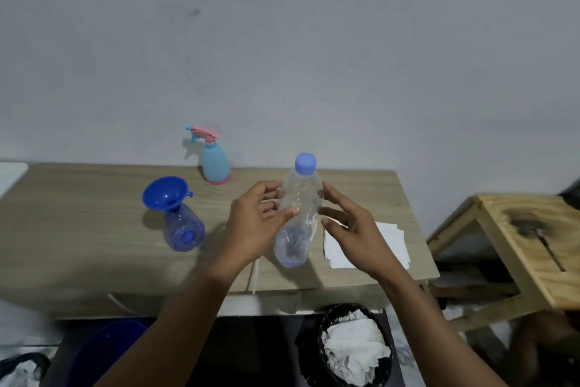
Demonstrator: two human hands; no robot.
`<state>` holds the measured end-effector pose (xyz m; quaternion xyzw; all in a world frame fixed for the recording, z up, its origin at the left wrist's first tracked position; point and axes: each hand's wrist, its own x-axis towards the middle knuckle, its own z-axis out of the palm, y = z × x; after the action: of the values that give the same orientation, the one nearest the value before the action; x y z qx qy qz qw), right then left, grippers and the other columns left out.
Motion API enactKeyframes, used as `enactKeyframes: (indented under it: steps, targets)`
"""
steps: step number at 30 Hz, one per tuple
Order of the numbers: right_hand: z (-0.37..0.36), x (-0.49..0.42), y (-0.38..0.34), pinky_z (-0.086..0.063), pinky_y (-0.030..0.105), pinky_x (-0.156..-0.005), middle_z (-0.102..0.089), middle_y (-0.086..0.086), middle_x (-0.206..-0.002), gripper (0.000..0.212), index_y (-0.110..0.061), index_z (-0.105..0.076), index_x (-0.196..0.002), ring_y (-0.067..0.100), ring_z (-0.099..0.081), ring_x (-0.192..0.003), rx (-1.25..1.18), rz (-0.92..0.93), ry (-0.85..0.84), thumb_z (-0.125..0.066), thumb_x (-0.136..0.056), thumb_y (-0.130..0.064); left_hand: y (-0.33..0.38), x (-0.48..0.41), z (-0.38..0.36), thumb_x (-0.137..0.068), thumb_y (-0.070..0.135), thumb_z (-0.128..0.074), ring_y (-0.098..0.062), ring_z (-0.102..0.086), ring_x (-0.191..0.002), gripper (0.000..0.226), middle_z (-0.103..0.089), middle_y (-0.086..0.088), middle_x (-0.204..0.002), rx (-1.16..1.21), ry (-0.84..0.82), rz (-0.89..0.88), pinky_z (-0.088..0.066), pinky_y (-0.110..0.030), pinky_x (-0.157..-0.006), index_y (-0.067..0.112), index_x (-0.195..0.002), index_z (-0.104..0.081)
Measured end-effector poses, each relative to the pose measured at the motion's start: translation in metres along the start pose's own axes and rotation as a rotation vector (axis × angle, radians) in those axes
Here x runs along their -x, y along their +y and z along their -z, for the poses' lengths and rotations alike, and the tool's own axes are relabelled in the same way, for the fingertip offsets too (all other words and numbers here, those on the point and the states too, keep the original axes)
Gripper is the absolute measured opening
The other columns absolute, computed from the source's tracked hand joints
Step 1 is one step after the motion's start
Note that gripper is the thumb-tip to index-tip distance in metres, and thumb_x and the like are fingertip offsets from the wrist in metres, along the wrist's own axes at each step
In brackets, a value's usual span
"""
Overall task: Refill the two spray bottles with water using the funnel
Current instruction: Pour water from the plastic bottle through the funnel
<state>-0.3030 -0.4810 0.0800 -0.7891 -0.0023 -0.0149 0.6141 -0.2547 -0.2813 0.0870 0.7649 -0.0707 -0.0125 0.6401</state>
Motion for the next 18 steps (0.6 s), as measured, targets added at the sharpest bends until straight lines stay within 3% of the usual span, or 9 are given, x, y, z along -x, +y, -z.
enactKeyframes:
  steps: [5, 8, 11, 14, 18]
  targets:
    - [-0.006, 0.011, 0.013, -0.050, 0.017, -0.091, -0.059, -0.014, -0.140, 0.063, -0.037, -0.046, -0.143, 0.007, -0.064, -0.117, 0.022, -0.006, 0.003, -0.054, -0.097, 0.005, -0.009, 0.013, 0.004, -0.071, 0.014, -0.088, -0.006, -0.070, -0.095, 0.056, -0.070, 0.003, -0.108, -0.043, -0.021, 0.019, -0.059, -0.030, -0.090, 0.026, -0.118, -0.061]
    - [-0.008, 0.012, 0.021, -0.054, 0.025, -0.087, -0.058, -0.020, -0.138, 0.064, -0.039, -0.048, -0.142, 0.009, -0.063, -0.117, 0.044, -0.007, 0.012, -0.061, -0.093, 0.001, -0.010, 0.016, 0.008, -0.073, 0.018, -0.087, -0.008, -0.069, -0.098, 0.057, -0.070, 0.004, -0.110, -0.075, -0.040, 0.008, -0.059, -0.036, -0.090, 0.028, -0.121, -0.059]
    - [-0.014, 0.008, 0.028, -0.053, 0.035, -0.095, -0.050, -0.024, -0.143, 0.081, -0.039, -0.039, -0.148, 0.005, -0.057, -0.122, 0.112, -0.034, -0.010, -0.080, -0.081, -0.021, -0.004, 0.013, 0.016, -0.073, 0.045, -0.083, -0.004, -0.064, -0.104, 0.058, -0.066, 0.015, -0.114, -0.252, -0.054, -0.026, -0.058, -0.039, -0.090, 0.033, -0.123, -0.057]
    - [-0.021, -0.003, 0.028, -0.043, 0.034, -0.106, -0.039, -0.030, -0.150, 0.107, -0.040, -0.028, -0.153, 0.000, -0.046, -0.133, 0.154, -0.054, -0.061, -0.089, -0.066, -0.043, 0.010, 0.004, 0.023, -0.071, 0.068, -0.071, -0.003, -0.059, -0.112, 0.066, -0.063, 0.019, -0.122, -0.417, 0.000, -0.084, -0.054, -0.037, -0.094, 0.033, -0.125, -0.057]
    - [-0.030, -0.018, 0.023, -0.041, 0.027, -0.108, -0.040, -0.034, -0.147, 0.104, -0.051, -0.028, -0.148, -0.008, -0.040, -0.135, 0.146, -0.003, -0.110, -0.091, -0.066, -0.033, 0.039, -0.008, 0.027, -0.090, 0.042, -0.066, 0.002, -0.051, -0.124, 0.044, -0.059, 0.024, -0.130, -0.320, -0.060, -0.214, -0.044, -0.030, -0.103, 0.035, -0.133, -0.057]
